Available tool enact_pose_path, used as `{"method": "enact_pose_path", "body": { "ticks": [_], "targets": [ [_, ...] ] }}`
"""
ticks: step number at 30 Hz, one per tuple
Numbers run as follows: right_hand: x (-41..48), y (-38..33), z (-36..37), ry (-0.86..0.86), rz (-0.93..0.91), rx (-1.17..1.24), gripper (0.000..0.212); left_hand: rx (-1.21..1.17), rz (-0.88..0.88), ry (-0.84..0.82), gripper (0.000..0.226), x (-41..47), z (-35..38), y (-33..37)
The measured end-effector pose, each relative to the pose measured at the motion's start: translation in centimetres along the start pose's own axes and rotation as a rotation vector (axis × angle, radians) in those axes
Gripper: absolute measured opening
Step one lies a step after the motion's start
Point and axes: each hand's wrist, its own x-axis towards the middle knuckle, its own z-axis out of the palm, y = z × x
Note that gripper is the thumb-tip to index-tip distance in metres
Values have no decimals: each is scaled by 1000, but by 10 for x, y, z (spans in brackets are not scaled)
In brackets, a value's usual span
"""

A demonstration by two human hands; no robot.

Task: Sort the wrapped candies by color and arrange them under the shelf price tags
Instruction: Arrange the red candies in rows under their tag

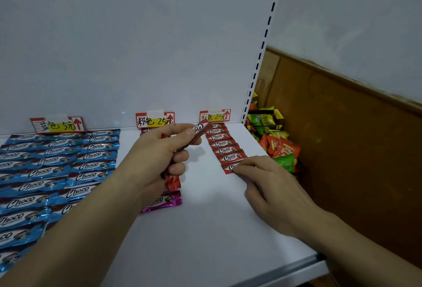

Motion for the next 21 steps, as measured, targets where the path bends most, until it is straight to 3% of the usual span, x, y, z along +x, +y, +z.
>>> {"method": "enact_pose_path", "body": {
  "ticks": [4, 7, 9, 11, 13, 15, 18, 21],
  "targets": [
    [0, 0, 0, 4, -11, -9, 44, 29, 13, 41, 13, 0, -1, 0],
    [-1, -3, -3, 150, -9, 138, 35, 245, 109, 72, 8, -5, -1, -1],
    [1, -14, -10, 266, 73, 411, 25, 380, 166, 42, 6, -9, 2, -3],
    [7, -30, -18, 225, 178, 819, 21, 454, 180, -2, 5, -12, 5, -3],
    [14, -41, -21, 180, 228, 1046, 21, 546, 188, -63, 4, -17, 10, -4],
    [19, -44, -21, 193, 227, 1044, 16, 592, 211, -96, 5, -21, 15, -5],
    [14, -36, -25, 207, 286, 1052, 11, 582, 232, -14, 20, -21, 18, -3],
    [1, -25, -34, 165, 432, 990, 11, 246, 95, -34, 25, -17, 20, 5]
  ]
}}
